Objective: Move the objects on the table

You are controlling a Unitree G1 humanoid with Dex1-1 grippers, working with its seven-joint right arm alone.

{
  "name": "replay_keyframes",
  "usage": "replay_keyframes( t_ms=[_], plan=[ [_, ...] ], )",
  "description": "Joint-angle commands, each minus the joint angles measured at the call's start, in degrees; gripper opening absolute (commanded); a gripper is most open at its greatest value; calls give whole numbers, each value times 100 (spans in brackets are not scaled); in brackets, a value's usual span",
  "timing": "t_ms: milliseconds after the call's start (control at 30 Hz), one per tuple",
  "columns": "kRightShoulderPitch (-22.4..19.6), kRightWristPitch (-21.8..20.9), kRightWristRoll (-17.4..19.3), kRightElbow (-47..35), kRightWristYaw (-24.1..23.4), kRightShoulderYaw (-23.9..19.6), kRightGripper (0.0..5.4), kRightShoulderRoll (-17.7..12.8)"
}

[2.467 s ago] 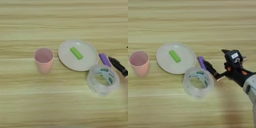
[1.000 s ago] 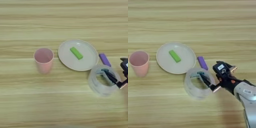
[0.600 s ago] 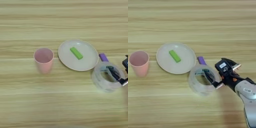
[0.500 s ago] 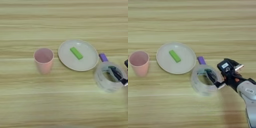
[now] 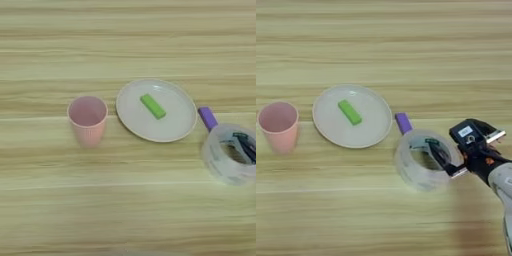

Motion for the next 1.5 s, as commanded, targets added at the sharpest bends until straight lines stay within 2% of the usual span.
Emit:
replay_keyframes(
  t_ms=[33, 433, 867, 1100, 1500],
  plan=[
    [-334, -60, -43, 118, -263, -281, 538, -302],
    [-859, -70, -96, 847, -658, -375, 538, -362],
    [-1690, -416, -387, 2322, -1118, -171, 538, -626],
    [-2400, -740, -466, 3295, -1332, 131, 538, -649],
    [-3387, -1186, -356, 4426, -1380, 502, 538, -522]
  ],
)
